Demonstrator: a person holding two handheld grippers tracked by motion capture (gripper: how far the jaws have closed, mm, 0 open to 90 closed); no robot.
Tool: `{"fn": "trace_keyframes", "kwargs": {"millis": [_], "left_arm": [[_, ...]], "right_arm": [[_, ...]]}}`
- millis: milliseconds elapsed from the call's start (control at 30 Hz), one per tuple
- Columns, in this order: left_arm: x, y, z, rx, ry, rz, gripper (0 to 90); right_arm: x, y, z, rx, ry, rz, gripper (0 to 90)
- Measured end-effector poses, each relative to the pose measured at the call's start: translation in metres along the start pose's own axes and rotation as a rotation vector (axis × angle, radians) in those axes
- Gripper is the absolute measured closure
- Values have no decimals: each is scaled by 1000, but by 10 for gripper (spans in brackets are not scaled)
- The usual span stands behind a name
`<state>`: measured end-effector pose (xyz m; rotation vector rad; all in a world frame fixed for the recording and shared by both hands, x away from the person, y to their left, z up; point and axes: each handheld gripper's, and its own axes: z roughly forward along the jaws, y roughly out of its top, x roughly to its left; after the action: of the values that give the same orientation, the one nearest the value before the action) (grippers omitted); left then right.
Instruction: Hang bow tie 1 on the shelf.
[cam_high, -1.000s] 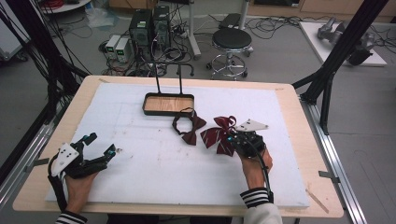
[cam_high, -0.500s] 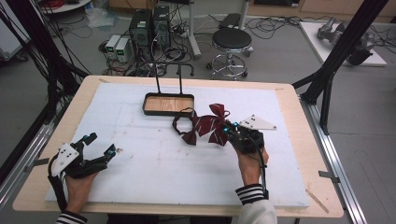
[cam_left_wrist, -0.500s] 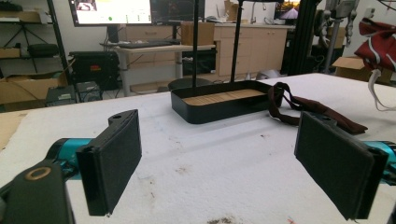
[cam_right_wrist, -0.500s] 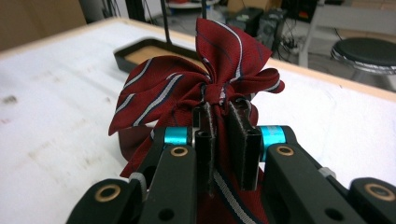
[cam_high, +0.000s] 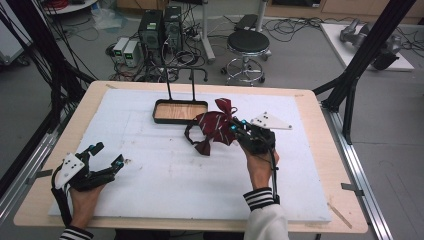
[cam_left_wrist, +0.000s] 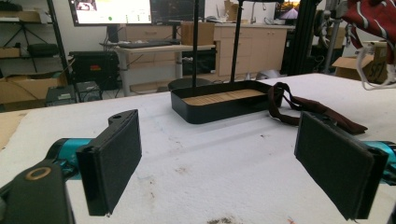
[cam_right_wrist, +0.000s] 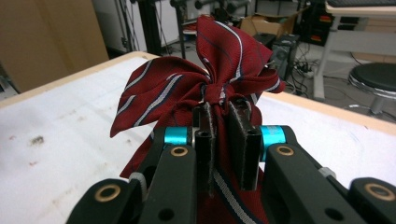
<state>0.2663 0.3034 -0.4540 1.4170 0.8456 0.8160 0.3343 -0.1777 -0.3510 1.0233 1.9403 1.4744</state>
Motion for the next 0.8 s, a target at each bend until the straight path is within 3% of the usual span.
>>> {"fn": "trace_keyframes", "kwargs": {"millis": [533,800], "left_arm": [[1,0,-1,-3,-4,-9,152],[1,0,0,-3,-5,-9,153]], "right_arm": [[4,40,37,-35,68,-11,813],[2,52,55,-41,90,-8,813]]}}
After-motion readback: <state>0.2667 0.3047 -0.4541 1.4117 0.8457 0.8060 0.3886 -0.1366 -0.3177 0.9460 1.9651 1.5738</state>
